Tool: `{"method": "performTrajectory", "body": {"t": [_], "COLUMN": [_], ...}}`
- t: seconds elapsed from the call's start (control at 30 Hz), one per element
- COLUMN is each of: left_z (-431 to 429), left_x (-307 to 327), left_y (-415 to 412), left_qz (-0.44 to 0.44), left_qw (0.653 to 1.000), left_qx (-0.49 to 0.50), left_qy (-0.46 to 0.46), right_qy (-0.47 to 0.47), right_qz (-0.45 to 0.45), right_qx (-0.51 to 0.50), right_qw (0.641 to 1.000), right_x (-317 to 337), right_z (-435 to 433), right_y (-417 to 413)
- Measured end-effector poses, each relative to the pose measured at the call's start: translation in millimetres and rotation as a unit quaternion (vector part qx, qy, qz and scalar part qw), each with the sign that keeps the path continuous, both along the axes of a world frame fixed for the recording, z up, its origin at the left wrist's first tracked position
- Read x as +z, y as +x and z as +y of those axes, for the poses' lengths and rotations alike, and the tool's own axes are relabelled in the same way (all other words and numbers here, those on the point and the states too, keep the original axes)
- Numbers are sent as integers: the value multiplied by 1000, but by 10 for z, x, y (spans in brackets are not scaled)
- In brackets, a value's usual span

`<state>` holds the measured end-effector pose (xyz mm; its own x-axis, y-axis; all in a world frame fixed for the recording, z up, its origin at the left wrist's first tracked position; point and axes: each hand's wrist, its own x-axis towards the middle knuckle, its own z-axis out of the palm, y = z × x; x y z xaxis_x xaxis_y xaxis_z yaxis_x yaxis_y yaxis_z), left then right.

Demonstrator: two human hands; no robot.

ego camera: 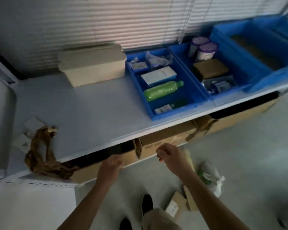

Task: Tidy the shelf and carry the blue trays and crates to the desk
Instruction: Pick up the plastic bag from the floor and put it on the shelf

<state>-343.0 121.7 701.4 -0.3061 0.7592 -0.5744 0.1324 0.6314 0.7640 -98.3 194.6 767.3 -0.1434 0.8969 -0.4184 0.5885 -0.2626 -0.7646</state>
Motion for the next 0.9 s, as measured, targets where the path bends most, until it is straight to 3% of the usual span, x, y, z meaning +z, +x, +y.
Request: {"method": "performTrajectory", "body": {"t": [0.1,0.3,0.53,0.67,0.83,0.9], "left_z": [-401,-729,-376,-57,359,463], "left_x": [-406,-1000,-1933,-2953,-4350,-4942], "left_y": [432,1319,2995,4098,5180,5458], "left_qz": [-23,46,106,73,50,42], "left_qw": [991,939,907,921,923,923], "left_qx": [-100,-271,-325,-298,-310,-314], "left_qy": [-83,-207,-247,-240,-222,-221], "right_qy": [-65,-216,-331,-323,-250,-221], "right_qz": [-51,-123,-161,-151,-192,-206], "right_qx": [-65,-187,-187,-178,-150,-183], "right_qw": [994,950,911,917,937,936], "right_x": [-354,-1106,-2291,-3328,-4956,-5669], "right_z": [-670,-1575,-1675,-1132,-274,23], "right_y": [758,2220,3726,4539,5310,5516]}}
